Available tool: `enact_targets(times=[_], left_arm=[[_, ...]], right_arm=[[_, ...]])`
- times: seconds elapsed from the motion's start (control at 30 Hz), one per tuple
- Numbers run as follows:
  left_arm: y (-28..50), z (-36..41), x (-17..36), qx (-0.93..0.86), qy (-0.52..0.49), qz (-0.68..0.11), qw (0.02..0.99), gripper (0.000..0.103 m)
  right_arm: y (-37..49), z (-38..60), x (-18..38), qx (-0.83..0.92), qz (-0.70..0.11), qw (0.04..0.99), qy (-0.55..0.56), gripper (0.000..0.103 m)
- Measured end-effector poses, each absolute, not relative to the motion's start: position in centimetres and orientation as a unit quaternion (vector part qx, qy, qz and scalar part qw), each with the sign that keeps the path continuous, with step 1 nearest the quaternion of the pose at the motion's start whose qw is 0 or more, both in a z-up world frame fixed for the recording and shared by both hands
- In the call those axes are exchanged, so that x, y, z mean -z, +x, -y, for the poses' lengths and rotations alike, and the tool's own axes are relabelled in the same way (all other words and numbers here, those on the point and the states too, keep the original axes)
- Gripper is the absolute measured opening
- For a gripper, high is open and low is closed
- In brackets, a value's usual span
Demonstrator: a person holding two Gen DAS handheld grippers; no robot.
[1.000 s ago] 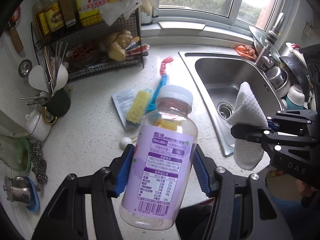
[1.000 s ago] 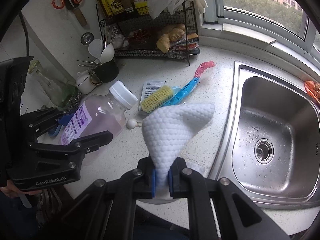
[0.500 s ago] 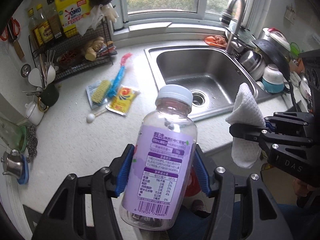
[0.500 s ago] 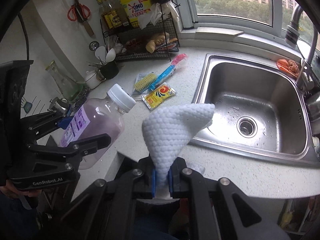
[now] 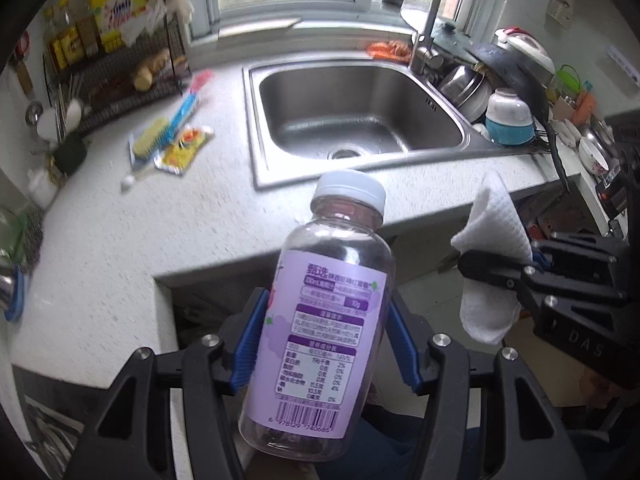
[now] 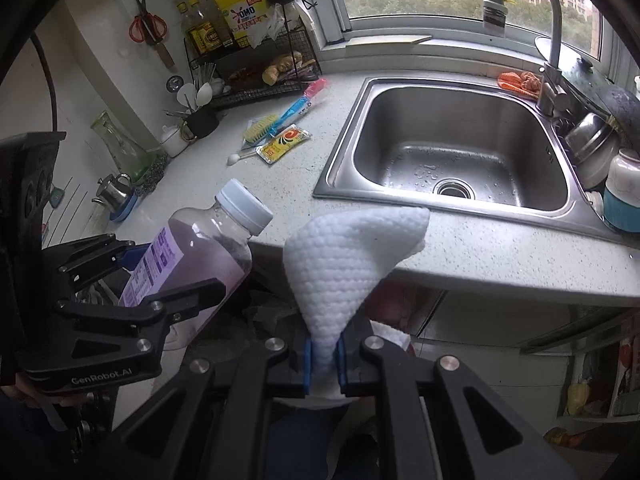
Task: Collect trash
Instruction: 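Carry the bottle and cloth down toward the red bin, then open the left tool over the bin while the right tool releases the cloth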
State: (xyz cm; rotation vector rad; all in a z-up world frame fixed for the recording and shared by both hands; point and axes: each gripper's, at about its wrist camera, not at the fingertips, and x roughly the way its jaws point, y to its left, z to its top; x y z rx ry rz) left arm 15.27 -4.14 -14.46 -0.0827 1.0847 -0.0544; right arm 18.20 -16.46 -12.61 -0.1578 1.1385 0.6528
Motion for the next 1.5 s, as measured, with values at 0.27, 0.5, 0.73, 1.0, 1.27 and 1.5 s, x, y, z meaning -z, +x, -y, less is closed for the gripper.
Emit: enact_targets(times=[0.27,0.5,0.73,1.0,1.27,1.5], left_arm=[[16.0,6.2,23.0,0.025,-0.055,-0.570,0.820,0.056],[16.6,6.8,31.7,0.019,-0.082,-0.598,0.797,0.056],[17.4,7.7,39.4,0.016,-0.085,-0.626,0.775,0.056],[18.8,7.7,45.6,0.016,-0.090,-0.644,0.760,0.056],[19.5,9.2,48.8,0.027,-0.078,-0.656,0.750,0.056],[20.1,9.8,50.5,0.045,-0.063,-0.658,0.749,0.078]], right_arm=[[18.0,18.1,20.6,-0.280,-0.585,0.759,-0.064,0.008],[19.2,19.0,28.7,-0.245,-0.627,0.737,-0.059,0.008],[20.7,19.0,36.4,-0.216,-0.653,0.725,-0.044,0.008],[21.1,18.8,42.7,-0.201,-0.670,0.714,-0.040,0.008],[20.8,18.2,45.5,-0.185,-0.683,0.706,-0.031,0.008],[20.1,20.3,46.8,-0.159,-0.702,0.694,-0.007,0.008]])
